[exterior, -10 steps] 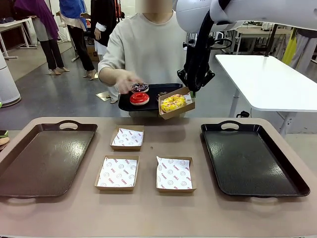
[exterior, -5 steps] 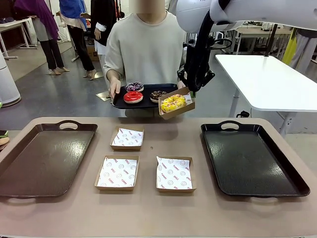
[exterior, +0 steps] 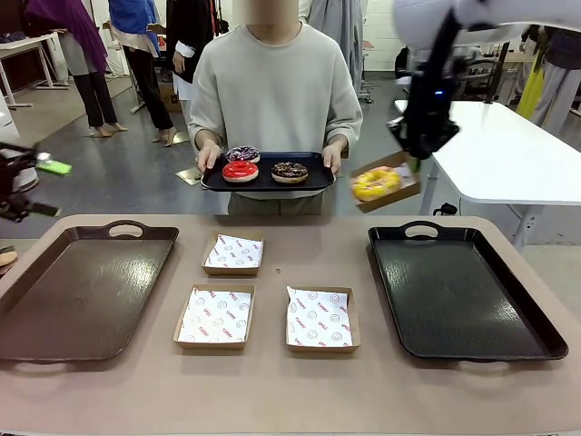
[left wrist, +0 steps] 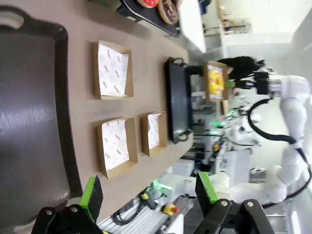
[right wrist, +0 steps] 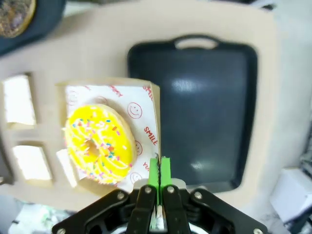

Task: Individually package the donuts and arrange them on the tray.
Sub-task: Place the picked Paper togo box on the Handle tray while simultaneously picking up another Paper togo box from the table with the other hand.

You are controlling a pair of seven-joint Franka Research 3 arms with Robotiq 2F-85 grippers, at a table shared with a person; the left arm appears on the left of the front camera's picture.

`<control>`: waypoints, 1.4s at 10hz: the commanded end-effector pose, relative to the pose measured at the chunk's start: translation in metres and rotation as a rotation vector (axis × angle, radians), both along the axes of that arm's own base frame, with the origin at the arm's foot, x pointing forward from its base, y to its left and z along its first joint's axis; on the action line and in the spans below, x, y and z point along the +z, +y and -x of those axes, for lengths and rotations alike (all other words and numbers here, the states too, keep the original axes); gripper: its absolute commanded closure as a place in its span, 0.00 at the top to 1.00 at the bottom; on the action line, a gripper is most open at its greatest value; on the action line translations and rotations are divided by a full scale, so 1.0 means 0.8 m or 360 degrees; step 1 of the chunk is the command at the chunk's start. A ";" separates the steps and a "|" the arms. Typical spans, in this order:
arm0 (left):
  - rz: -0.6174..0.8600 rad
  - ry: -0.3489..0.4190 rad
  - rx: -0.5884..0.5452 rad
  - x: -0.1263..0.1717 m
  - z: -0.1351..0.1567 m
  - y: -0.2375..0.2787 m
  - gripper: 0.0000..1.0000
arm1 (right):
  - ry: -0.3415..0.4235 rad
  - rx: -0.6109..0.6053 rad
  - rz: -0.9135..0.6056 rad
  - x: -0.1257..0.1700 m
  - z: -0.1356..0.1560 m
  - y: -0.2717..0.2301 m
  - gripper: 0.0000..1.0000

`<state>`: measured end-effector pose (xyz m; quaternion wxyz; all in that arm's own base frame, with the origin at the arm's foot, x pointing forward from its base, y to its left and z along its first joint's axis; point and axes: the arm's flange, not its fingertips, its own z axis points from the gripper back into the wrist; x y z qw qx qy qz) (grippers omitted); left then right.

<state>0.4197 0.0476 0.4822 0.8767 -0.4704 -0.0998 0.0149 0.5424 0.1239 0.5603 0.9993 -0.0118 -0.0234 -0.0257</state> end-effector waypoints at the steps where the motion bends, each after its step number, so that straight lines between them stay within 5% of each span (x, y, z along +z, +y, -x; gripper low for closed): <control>1: -0.0277 0.0064 -0.0069 0.016 -0.032 -0.043 1.00 | -0.0021 0.0045 -0.0037 -0.023 0.028 -0.044 0.01; 6: -0.0928 0.0032 -0.0068 0.022 -0.112 -0.189 1.00 | -0.0021 0.0024 -0.0117 -0.081 0.033 -0.143 0.01; 10: -0.1269 -0.0008 -0.0111 -0.044 -0.156 -0.252 1.00 | -0.0002 -0.0013 -0.0213 -0.118 0.021 -0.159 0.01; 14: -0.1395 -0.0005 -0.0174 -0.113 -0.172 -0.295 1.00 | 0.0023 -0.0025 -0.0129 -0.105 0.026 -0.151 0.01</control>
